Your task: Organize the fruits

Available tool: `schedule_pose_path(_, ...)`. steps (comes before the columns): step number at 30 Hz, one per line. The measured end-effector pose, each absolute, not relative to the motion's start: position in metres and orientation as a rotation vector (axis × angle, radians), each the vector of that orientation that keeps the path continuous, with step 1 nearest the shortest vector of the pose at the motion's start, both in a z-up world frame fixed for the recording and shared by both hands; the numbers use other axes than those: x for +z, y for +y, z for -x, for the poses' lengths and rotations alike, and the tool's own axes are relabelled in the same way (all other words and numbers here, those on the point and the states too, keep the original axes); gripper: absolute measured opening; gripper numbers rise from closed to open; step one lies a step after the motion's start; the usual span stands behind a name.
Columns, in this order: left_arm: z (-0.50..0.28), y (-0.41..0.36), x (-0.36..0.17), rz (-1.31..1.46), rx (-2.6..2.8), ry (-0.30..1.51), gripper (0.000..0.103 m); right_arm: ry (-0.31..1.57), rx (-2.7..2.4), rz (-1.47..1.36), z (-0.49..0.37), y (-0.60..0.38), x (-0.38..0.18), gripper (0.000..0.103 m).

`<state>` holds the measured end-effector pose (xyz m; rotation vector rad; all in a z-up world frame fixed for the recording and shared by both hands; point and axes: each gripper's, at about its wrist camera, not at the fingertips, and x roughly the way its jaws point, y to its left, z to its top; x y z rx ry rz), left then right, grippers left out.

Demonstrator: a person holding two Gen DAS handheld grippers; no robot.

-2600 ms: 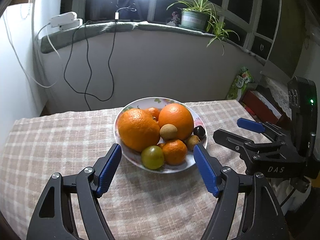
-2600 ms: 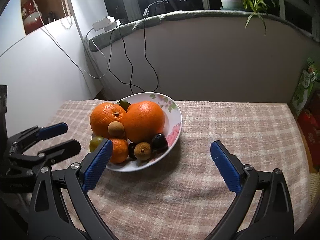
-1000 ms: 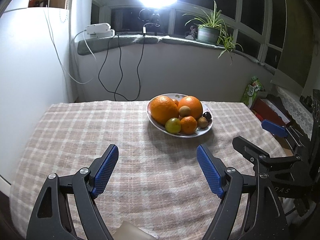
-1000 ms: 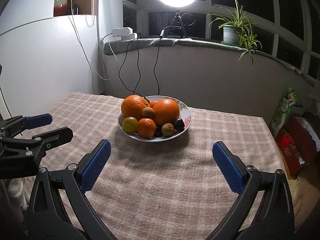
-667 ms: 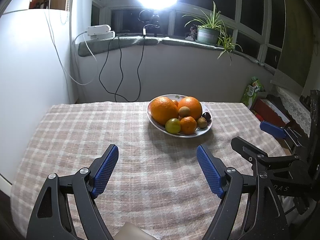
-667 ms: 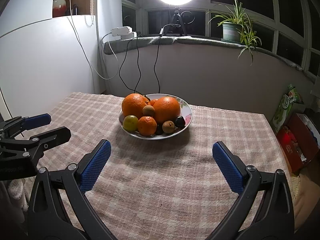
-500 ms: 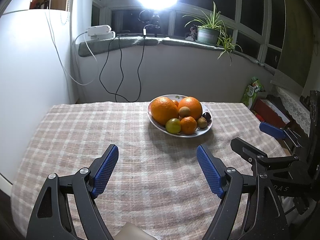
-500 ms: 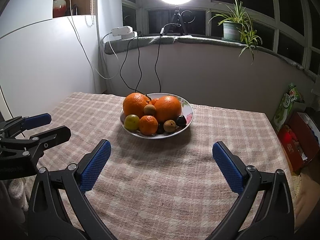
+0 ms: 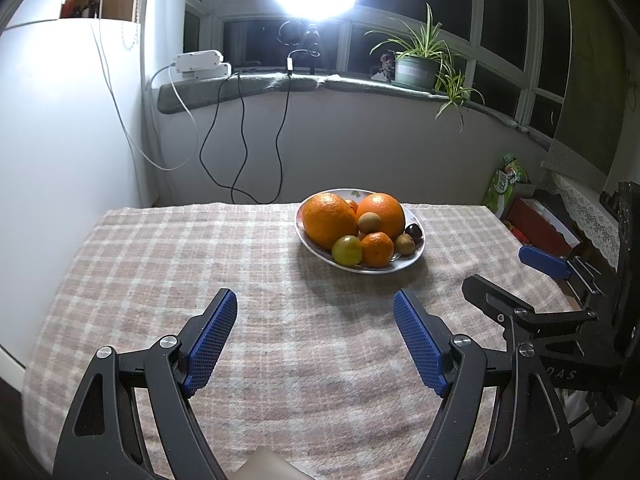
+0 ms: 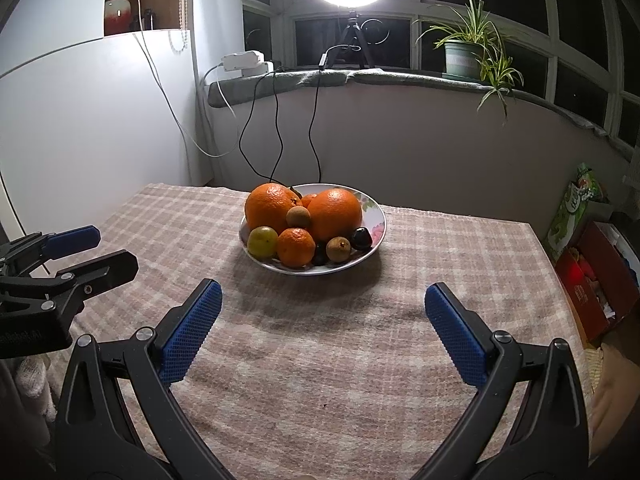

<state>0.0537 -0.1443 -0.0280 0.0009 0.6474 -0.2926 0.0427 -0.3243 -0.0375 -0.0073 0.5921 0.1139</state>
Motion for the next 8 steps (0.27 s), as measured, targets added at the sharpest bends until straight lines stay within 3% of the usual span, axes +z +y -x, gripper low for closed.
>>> schedule_pose_path(8, -0.0523, -0.1398, -0.0282, -0.007, -0.285, 0.630, 0.081, 0.602, 0.101, -0.004, -0.0442, -0.3293, -0.0413, 0.103)
